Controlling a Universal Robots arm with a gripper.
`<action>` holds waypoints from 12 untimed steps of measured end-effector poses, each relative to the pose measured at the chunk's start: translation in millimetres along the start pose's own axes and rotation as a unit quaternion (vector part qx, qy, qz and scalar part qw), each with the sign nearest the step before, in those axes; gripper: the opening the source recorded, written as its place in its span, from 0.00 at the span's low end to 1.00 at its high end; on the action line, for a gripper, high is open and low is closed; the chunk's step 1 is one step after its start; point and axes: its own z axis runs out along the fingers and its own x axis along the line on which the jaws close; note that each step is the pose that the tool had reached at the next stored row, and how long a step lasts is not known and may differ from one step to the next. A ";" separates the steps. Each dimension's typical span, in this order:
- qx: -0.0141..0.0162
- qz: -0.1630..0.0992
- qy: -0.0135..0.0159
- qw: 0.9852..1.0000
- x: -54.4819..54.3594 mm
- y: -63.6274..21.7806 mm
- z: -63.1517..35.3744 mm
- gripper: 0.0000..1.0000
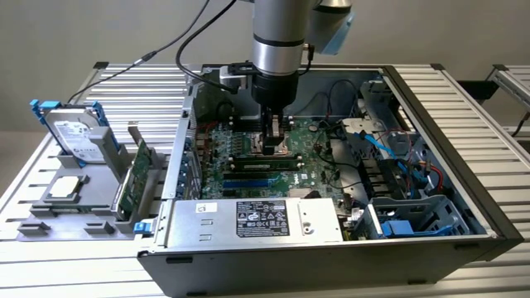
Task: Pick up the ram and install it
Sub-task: 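Press down the ram until it locks into place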
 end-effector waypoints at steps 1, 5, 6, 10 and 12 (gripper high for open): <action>0.000 0.000 0.000 1.000 0.1 0.0 0.0 0.11; 0.000 0.002 0.000 1.000 0.9 -2.5 0.0 0.11; -0.001 0.004 0.000 1.000 1.1 -2.7 0.0 0.11; -0.003 0.028 -0.001 1.000 1.2 -2.7 0.0 0.11; -0.005 0.043 -0.002 0.999 1.1 -2.7 0.1 0.11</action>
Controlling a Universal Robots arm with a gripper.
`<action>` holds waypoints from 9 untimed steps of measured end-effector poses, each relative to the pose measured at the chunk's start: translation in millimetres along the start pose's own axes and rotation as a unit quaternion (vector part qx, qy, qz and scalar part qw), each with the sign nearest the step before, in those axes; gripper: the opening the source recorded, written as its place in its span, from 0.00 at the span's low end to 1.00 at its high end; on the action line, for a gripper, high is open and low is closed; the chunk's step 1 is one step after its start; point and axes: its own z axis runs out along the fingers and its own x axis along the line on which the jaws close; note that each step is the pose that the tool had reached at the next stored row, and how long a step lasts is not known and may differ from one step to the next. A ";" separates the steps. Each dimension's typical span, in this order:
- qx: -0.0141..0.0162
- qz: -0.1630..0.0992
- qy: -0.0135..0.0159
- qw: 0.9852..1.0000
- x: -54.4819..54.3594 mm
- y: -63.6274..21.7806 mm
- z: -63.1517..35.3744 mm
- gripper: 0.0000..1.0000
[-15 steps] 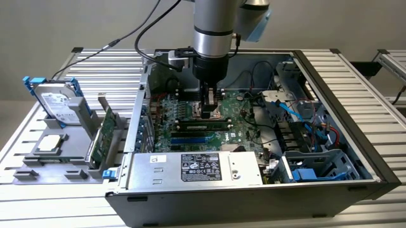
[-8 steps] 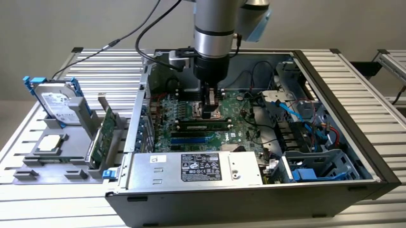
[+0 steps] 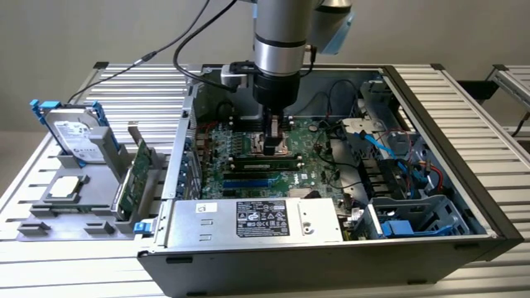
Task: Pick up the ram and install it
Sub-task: 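Press down the ram until it locks into place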
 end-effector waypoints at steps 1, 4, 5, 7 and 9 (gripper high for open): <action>-0.001 0.007 0.000 1.000 0.0 0.0 0.1 0.11; -0.003 0.030 -0.001 1.000 0.0 0.0 0.2 0.11; -0.004 0.038 -0.001 0.999 0.0 0.0 0.3 0.11; -0.006 0.055 -0.002 0.998 0.0 0.0 0.4 0.11; -0.008 0.072 -0.002 0.997 -0.1 0.0 0.6 0.11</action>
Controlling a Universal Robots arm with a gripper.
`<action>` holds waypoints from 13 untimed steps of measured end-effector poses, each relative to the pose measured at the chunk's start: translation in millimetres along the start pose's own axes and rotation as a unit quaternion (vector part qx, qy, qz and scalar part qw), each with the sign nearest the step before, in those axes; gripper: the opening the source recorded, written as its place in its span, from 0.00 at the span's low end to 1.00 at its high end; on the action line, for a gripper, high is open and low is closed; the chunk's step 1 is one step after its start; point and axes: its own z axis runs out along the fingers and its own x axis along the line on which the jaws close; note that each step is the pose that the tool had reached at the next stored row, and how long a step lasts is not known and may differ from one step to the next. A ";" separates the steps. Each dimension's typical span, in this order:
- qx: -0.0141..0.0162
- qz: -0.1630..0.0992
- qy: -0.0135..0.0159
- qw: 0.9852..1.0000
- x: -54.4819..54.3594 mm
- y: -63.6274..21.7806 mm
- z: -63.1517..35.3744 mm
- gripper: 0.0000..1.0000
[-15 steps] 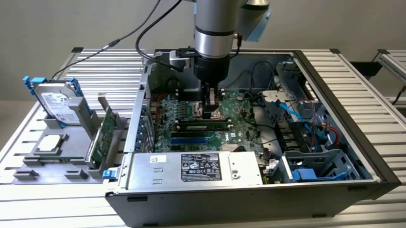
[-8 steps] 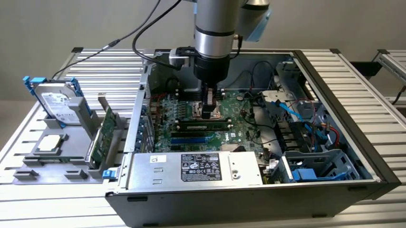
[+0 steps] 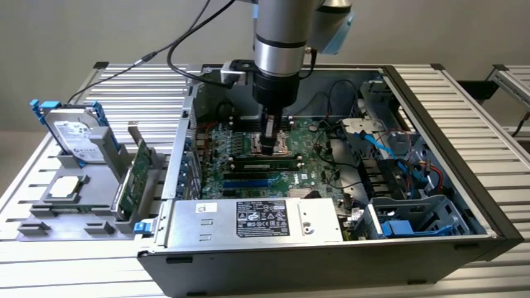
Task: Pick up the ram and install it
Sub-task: 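Press down the ram until it locks into place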
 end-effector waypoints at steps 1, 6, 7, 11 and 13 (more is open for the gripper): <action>-0.001 0.008 0.000 1.000 0.0 0.0 0.0 0.11; -0.005 0.049 -0.002 0.999 0.0 0.0 0.3 0.11; -0.006 0.057 -0.002 0.998 0.0 0.0 0.4 0.11; -0.010 0.089 -0.003 0.996 -0.1 0.0 0.9 0.11; -0.011 0.106 -0.004 0.994 -0.1 0.0 1.3 0.11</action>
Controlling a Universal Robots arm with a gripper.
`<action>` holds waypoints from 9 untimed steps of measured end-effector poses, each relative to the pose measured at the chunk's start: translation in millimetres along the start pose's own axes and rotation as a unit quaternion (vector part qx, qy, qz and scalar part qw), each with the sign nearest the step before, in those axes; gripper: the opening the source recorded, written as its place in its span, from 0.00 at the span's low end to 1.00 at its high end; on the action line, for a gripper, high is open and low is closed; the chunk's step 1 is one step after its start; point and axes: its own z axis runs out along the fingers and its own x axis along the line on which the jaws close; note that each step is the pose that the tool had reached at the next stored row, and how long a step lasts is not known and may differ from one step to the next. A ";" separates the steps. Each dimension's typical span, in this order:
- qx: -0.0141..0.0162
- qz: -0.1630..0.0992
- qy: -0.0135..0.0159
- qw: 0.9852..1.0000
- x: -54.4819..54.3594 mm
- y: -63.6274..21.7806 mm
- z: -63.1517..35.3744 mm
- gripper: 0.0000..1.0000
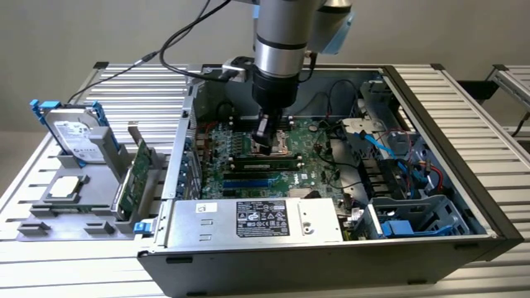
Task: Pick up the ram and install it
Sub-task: 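Press down the ram until it locks into place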
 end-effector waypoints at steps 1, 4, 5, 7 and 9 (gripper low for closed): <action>-0.001 0.008 0.000 1.000 0.0 0.0 0.2 0.11; -0.004 0.034 -0.001 0.999 -0.1 0.0 0.8 0.11; -0.005 0.042 -0.001 0.999 -0.1 0.0 1.1 0.11; -0.006 0.060 -0.002 0.998 -0.2 -0.1 1.6 0.11; -0.008 0.077 -0.003 0.997 -0.2 -0.1 2.2 0.11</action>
